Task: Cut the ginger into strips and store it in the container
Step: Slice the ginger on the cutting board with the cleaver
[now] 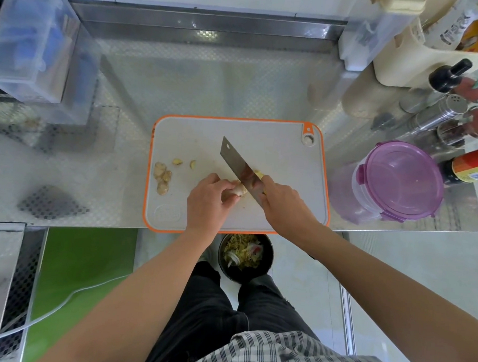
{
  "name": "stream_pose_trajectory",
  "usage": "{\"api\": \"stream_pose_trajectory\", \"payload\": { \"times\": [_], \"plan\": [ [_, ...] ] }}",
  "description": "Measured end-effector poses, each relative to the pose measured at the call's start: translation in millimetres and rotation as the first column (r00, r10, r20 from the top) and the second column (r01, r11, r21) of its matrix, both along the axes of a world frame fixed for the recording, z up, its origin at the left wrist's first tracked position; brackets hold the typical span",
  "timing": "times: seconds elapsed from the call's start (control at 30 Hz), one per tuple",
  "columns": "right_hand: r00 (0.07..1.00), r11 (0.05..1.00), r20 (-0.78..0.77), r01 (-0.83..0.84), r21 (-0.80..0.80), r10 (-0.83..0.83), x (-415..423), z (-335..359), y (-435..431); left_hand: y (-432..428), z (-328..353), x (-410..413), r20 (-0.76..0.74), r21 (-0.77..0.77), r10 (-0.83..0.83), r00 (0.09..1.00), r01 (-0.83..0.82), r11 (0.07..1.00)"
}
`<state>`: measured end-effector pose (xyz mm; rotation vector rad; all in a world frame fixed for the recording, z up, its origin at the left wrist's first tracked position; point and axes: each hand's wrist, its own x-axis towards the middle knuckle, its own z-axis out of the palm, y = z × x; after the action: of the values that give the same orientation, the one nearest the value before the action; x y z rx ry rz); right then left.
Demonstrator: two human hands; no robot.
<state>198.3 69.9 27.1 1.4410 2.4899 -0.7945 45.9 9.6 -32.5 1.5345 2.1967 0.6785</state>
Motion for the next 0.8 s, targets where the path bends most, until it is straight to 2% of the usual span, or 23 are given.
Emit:
{"api": "stream_pose_trajectory", "payload": {
  "times": [0.13, 0.3, 0.5, 0.63, 0.8],
  "plan": [
    [1.0, 1.0, 0.004, -0.004, -0.011, 0.004, 1, 1, 1, 0, 0, 0, -0.003, -0.003, -0.001, 1.0, 0.001, 1.0],
    [0.997, 0.999, 0.082, -0.001, -0.052, 0.005, 5, -2, 0, 0, -2, 0, 0.019, -0.002, 0.009, 1.0, -0.009, 1.0],
    [0.994, 0.997, -0.083, 0.071, 0.014, -0.07, 5, -5, 6, -1, -3, -1, 0.025, 0.028, 0.005, 1.0, -0.006, 1.0],
    [0.983, 0.994, -0.152, 0.097, -0.046, -0.103, -1, -14, 15, -1, -3, -1, 0.035, 0.019, -0.005, 0.999, 0.004, 1.0],
    [0.925, 0.963, -0.271, 0.248, -0.1, -0.267, 0, -7, 24, -1, -2, -1, 0.025, 0.012, -0.015, 1.0, 0.015, 1.0]
  ]
}}
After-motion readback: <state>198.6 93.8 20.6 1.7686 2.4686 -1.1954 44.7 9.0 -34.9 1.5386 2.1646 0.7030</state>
